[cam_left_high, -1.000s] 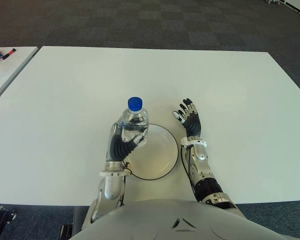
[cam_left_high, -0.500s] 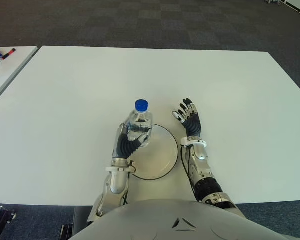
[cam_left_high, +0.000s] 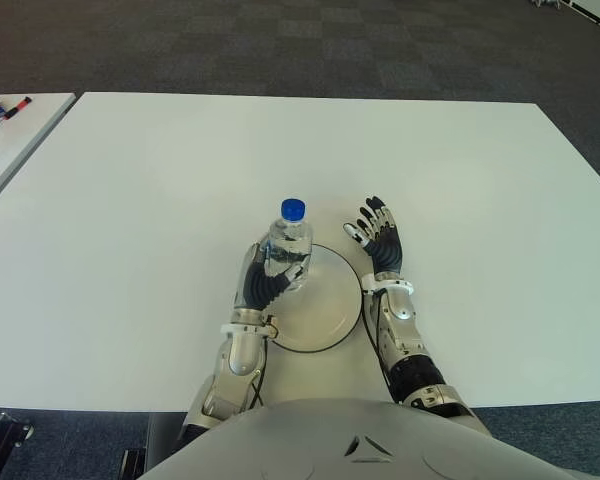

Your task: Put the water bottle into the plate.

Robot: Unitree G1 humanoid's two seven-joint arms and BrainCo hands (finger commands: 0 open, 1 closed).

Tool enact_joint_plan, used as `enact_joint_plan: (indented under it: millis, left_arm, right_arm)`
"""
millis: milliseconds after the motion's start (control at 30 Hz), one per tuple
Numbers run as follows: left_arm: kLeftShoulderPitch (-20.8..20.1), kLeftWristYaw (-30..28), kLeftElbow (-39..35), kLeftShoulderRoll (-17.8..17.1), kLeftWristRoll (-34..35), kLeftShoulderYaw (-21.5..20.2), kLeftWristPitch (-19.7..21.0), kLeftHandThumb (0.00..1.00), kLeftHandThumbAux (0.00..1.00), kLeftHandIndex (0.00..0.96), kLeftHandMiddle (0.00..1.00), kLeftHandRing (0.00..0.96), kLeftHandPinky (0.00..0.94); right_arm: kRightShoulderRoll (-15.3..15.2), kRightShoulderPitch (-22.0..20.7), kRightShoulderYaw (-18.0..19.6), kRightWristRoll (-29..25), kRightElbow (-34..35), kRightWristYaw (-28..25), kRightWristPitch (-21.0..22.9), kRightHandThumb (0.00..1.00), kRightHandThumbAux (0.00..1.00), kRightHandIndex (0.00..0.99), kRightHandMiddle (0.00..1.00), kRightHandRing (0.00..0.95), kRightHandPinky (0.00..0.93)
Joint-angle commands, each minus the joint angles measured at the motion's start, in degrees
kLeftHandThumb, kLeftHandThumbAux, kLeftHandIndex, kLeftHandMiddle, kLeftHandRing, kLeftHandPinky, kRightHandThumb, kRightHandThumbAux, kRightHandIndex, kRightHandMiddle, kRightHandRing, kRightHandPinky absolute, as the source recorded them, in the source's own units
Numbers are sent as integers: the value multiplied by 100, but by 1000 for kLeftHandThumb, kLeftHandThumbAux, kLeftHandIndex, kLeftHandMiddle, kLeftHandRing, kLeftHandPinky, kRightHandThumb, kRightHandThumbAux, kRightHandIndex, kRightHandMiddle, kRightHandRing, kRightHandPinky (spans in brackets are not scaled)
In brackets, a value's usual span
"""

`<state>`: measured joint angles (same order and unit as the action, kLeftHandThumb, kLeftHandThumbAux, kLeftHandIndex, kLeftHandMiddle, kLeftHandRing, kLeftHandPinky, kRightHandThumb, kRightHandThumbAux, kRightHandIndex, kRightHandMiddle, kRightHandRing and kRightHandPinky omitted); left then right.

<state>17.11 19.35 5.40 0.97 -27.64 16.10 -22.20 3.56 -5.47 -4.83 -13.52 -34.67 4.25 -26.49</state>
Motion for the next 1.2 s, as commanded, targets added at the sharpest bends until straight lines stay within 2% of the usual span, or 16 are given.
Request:
enact_joint_plan:
  millis: [33,400,1200]
  left_arm:
    - [-125,103,336,-22,5,-5,-51,855,666,402,541,880,883]
    - [-235,72,548,-20,62,-28,27,855,666,403,541,880,882]
    - [-346,174,726,-46,2,-105,-89,854,667,401,539,879,878]
  right_arm:
    - [871,180,-17,9,-325,83,179,24,869,109,114,108,139]
    - [889,164,-18,16,-375,117,118,32,860,108,117,108,145]
    - [874,94,-25,40,-494,125,94,17,871,103,110,104,135]
